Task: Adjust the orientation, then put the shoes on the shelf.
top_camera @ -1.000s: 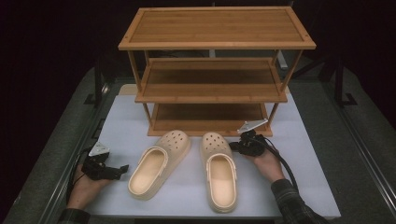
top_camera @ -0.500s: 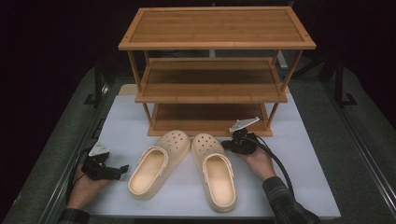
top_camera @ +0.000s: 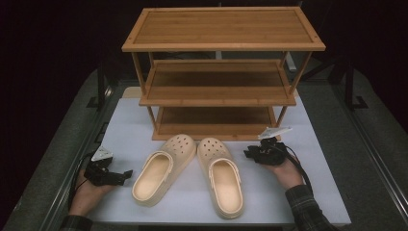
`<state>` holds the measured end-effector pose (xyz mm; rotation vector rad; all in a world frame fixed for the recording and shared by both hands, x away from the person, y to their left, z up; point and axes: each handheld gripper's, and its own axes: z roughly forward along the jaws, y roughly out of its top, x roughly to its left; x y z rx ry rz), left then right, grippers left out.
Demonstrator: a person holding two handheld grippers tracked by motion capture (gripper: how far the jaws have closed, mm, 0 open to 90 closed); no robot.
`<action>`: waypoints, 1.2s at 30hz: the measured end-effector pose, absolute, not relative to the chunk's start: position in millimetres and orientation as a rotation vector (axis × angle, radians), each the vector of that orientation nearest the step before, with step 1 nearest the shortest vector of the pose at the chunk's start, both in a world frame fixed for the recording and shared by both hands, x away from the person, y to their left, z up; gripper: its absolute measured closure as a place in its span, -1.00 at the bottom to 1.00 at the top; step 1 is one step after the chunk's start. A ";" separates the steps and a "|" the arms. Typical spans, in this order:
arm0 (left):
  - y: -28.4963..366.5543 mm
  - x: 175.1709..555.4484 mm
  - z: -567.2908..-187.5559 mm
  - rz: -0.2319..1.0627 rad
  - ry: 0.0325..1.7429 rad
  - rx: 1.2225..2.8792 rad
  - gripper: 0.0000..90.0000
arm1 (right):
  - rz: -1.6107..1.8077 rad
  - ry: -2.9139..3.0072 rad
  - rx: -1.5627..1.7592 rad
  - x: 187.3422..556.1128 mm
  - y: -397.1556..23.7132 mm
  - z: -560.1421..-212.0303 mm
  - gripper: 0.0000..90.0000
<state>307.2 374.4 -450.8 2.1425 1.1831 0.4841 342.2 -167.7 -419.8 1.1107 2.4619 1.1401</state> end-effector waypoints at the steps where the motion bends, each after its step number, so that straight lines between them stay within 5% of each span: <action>1: 374.4 307.2 -450.8 0.484 1.183 2.142 -1.00 | 1.143 2.454 1.118 338.7 -170.5 -418.8 0.51; 22: 376.4 307.9 -448.8 0.461 1.194 2.129 -1.00 | 1.324 2.401 1.141 282.9 -186.3 -395.0 -0.01; 26: 377.6 306.4 -437.8 0.443 1.175 2.118 -0.70 | 1.334 2.408 1.144 282.6 -182.1 -394.4 -0.11; 36: 362.6 295.6 -391.8 0.425 0.995 2.057 -0.67 | 1.365 2.436 1.090 277.8 -165.4 -390.8 -0.22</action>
